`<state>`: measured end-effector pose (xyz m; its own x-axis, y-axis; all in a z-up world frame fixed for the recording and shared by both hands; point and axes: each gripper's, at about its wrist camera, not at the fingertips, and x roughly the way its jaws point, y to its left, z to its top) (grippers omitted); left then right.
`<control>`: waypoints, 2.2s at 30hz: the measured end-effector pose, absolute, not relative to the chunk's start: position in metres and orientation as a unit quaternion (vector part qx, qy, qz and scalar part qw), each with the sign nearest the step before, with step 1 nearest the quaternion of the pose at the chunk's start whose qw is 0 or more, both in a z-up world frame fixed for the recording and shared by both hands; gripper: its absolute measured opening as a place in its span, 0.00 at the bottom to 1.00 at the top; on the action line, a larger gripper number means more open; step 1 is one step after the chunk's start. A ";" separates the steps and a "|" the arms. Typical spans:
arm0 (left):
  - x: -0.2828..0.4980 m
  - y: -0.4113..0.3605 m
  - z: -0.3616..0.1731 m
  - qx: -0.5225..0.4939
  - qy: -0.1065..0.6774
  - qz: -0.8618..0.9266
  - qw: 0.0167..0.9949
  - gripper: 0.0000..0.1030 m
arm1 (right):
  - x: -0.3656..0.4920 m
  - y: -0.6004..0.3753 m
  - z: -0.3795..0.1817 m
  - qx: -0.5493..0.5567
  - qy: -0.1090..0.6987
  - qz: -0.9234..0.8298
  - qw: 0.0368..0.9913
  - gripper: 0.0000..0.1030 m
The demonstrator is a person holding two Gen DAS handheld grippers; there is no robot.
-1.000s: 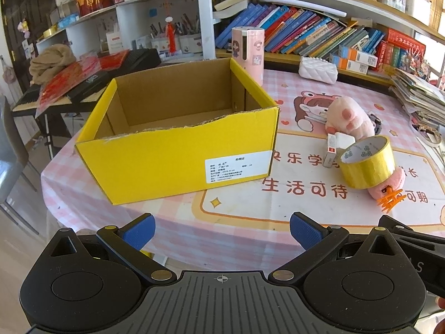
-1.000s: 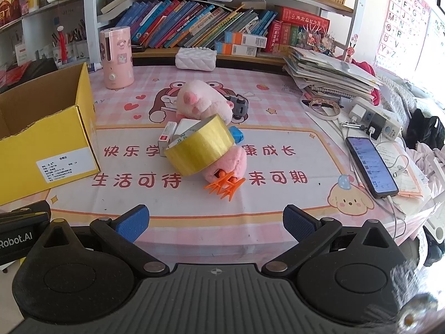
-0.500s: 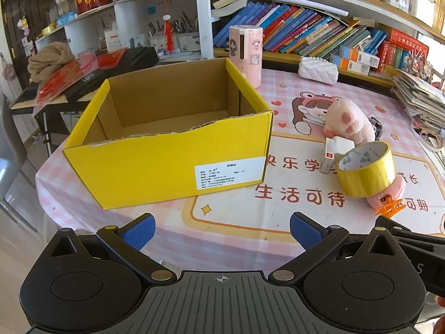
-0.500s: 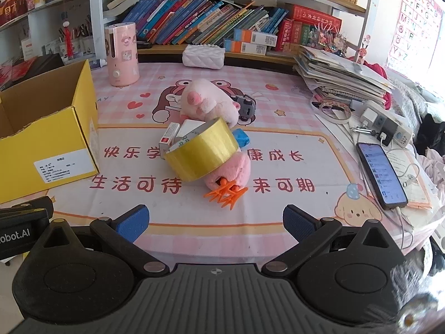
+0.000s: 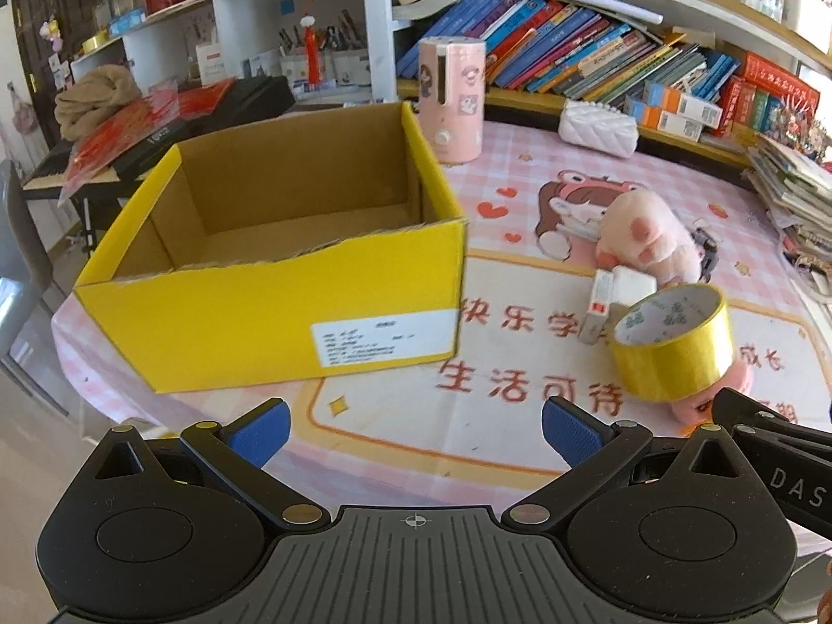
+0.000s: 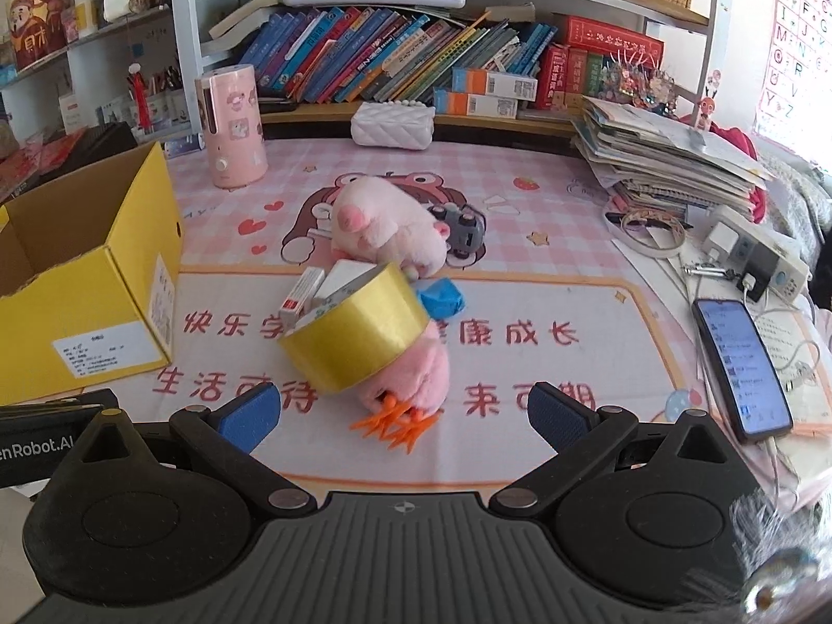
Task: Organize objects
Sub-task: 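Move the right tool to the yellow tape roll and close on it, then lift the tape roll with the right tool while the left tool approaches the pink plush chick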
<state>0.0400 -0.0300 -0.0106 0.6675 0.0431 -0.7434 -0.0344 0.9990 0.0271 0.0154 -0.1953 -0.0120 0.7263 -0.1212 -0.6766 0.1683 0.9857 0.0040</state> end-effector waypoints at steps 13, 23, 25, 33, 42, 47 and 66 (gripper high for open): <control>0.049 -0.054 -0.019 -0.001 0.412 0.043 0.910 1.00 | 0.040 -0.233 -0.023 0.053 0.364 -0.029 0.929 0.98; 0.053 -0.042 -0.024 -0.019 0.425 0.111 0.898 1.00 | 0.086 -0.214 -0.029 -0.033 0.390 0.065 0.918 0.98; 0.053 -0.039 -0.025 -0.024 0.428 0.123 0.895 1.00 | 0.095 -0.210 -0.033 -0.050 0.397 0.082 0.913 0.98; 0.048 -0.035 -0.026 -0.032 0.429 0.147 0.891 1.00 | 0.111 -0.196 -0.049 -0.104 0.406 0.121 0.900 0.90; 0.051 -0.049 -0.024 -0.020 0.425 0.131 0.895 1.00 | 0.108 -0.216 -0.029 -0.052 0.377 0.134 0.915 0.88; 0.057 -0.066 -0.022 -0.014 0.418 0.101 0.903 1.00 | 0.095 -0.241 0.003 -0.010 0.320 0.106 0.942 0.88; 0.086 -0.167 -0.030 0.018 0.407 -0.061 0.911 1.00 | 0.058 -0.354 -0.001 0.049 0.315 -0.089 0.944 0.88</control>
